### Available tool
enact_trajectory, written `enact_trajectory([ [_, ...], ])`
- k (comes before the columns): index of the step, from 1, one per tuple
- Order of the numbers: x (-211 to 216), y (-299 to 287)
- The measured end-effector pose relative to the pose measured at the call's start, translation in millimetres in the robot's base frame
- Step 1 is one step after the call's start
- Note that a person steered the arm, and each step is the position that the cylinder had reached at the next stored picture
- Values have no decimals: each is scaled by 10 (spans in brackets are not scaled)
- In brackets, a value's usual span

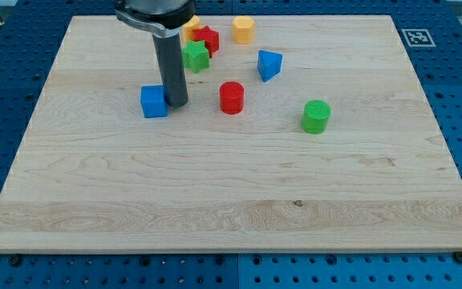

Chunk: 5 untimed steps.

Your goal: Slightly touch the blue triangle

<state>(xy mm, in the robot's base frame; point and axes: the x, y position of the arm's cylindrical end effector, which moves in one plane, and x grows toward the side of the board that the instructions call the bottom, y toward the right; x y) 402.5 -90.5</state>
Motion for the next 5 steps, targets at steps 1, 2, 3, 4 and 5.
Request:
enact_trajectory([
  [1, 12, -4],
  [2, -205, -5],
  [3, -407, -128],
  [4, -569, -139],
  [5, -568, -48],
])
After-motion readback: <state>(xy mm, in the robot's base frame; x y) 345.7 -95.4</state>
